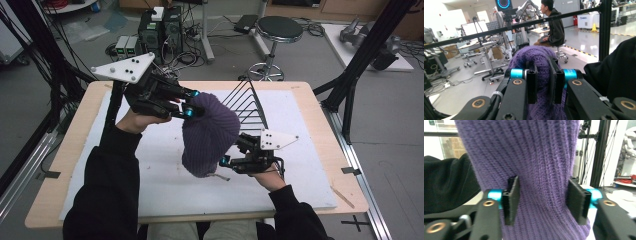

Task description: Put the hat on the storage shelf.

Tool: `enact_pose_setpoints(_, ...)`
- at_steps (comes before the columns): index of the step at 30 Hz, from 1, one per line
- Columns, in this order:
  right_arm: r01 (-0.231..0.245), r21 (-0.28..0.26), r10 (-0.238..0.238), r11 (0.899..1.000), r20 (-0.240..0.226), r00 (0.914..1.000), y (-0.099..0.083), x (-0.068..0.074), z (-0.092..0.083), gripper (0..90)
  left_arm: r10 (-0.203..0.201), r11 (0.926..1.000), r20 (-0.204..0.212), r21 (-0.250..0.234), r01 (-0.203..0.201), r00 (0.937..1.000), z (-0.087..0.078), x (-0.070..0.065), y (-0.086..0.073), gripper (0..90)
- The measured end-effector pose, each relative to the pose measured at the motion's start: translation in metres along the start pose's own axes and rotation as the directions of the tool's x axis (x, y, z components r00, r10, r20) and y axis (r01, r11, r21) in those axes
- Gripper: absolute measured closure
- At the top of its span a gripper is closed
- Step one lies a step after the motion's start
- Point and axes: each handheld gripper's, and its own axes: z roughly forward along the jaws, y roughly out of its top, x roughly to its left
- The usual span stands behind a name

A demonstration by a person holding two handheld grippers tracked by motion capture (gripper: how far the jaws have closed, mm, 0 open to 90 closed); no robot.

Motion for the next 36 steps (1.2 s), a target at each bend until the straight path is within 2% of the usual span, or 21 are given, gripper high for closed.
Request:
enact_pose_setpoints(1,-0.001,0.009,0.001,1.000,0.004,1.0000,0.000,0.000,-0.003,59.1,0.003,0.9999,-0.014,0.010,-0.003,0.9999,-0.002,0.000,0.000,79.5)
enact_pose_setpoints(2,-0.001,0.009,0.001,1.000,0.004,1.0000,0.000,0.000,-0.003,59.1,0.004,0.9998,-0.032,0.022,-0.003,0.9995,-0.004,0.000,0.000,79.5)
enact_pose_setpoints(5,0.010,0.017,-0.010,1.000,0.033,0.9994,0.001,0.000,-0.010,68.5,-0.004,0.9989,-0.091,0.045,0.008,0.9959,-0.014,-0.001,-0.002,79.5)
enact_pose_setpoints(6,0.010,0.018,-0.011,1.000,0.055,0.9984,0.002,0.000,-0.013,71.8,-0.007,0.9980,-0.123,0.061,0.015,0.9924,-0.019,-0.001,-0.002,79.4)
enact_pose_setpoints(9,0.002,0.008,-0.003,1.000,0.127,0.9919,0.005,-0.004,-0.025,78.4,-0.020,0.9952,-0.169,0.091,0.036,0.9855,-0.028,-0.002,-0.003,79.5)
enact_pose_setpoints(12,-0.006,-0.006,0.007,1.000,0.192,0.9813,0.011,-0.008,-0.037,80.6,-0.028,0.9890,-0.237,0.134,0.062,0.9711,-0.035,-0.001,-0.004,79.5)
enact_pose_setpoints(14,-0.014,-0.011,0.016,1.000,0.226,0.9740,0.015,-0.010,-0.043,81.3,-0.032,0.9821,-0.296,0.168,0.085,0.9547,-0.038,0.000,-0.004,79.5)
enact_pose_setpoints(16,-0.017,-0.011,0.019,1.000,0.236,0.9715,0.020,-0.012,-0.048,81.8,-0.050,0.9748,-0.343,0.187,0.121,0.9381,-0.041,0.003,-0.005,79.5)
enact_pose_setpoints(17,-0.014,-0.008,0.016,1.000,0.248,0.9686,0.023,-0.013,-0.050,81.9,-0.055,0.9699,-0.368,0.201,0.137,0.9282,-0.043,0.004,-0.006,79.5)
enact_pose_setpoints(18,-0.021,-0.005,0.022,1.000,0.259,0.9655,0.026,-0.013,-0.052,82.1,-0.059,0.9650,-0.399,0.212,0.155,0.9149,-0.045,0.005,-0.007,79.5)
enact_pose_setpoints(23,-0.053,-0.012,0.054,0.999,0.308,0.9498,0.040,-0.022,-0.062,82.8,-0.078,0.9561,-0.477,0.213,0.201,0.8753,-0.049,0.010,-0.008,79.6)
enact_pose_setpoints(25,-0.076,-0.026,0.081,0.997,0.339,0.9372,0.046,-0.027,-0.067,83.1,-0.093,0.9553,-0.504,0.198,0.220,0.8585,-0.050,0.013,-0.008,79.6)
enact_pose_setpoints(26,-0.082,-0.036,0.090,0.996,0.353,0.9315,0.048,-0.029,-0.069,83.2,-0.102,0.9561,-0.522,0.183,0.228,0.8467,-0.049,0.014,-0.008,79.6)
enact_pose_setpoints(27,-0.096,-0.045,0.105,0.994,0.358,0.9278,0.050,-0.032,-0.070,83.2,-0.103,0.9564,-0.534,0.178,0.231,0.8391,-0.049,0.015,-0.008,79.6)
enact_pose_setpoints(29,-0.110,-0.044,0.119,0.993,0.371,0.9208,0.055,-0.038,-0.070,83.2,-0.113,0.9607,-0.553,0.151,0.233,0.8253,-0.047,0.017,-0.006,79.7)
enact_pose_setpoints(30,-0.121,-0.039,0.126,0.992,0.379,0.9168,0.057,-0.040,-0.069,83.2,-0.123,0.9632,-0.565,0.130,0.235,0.8160,-0.046,0.018,-0.005,79.7)
enact_pose_setpoints(34,-0.124,-0.044,0.132,0.991,0.407,0.9039,0.069,-0.050,-0.062,83.1,-0.146,0.9737,-0.599,0.054,0.222,0.7871,-0.044,0.020,0.001,79.8)
enact_pose_setpoints(36,-0.118,-0.046,0.126,0.992,0.421,0.8984,0.074,-0.055,-0.058,83.1,-0.148,0.9782,-0.613,0.025,0.206,0.7760,-0.044,0.021,0.003,79.9)
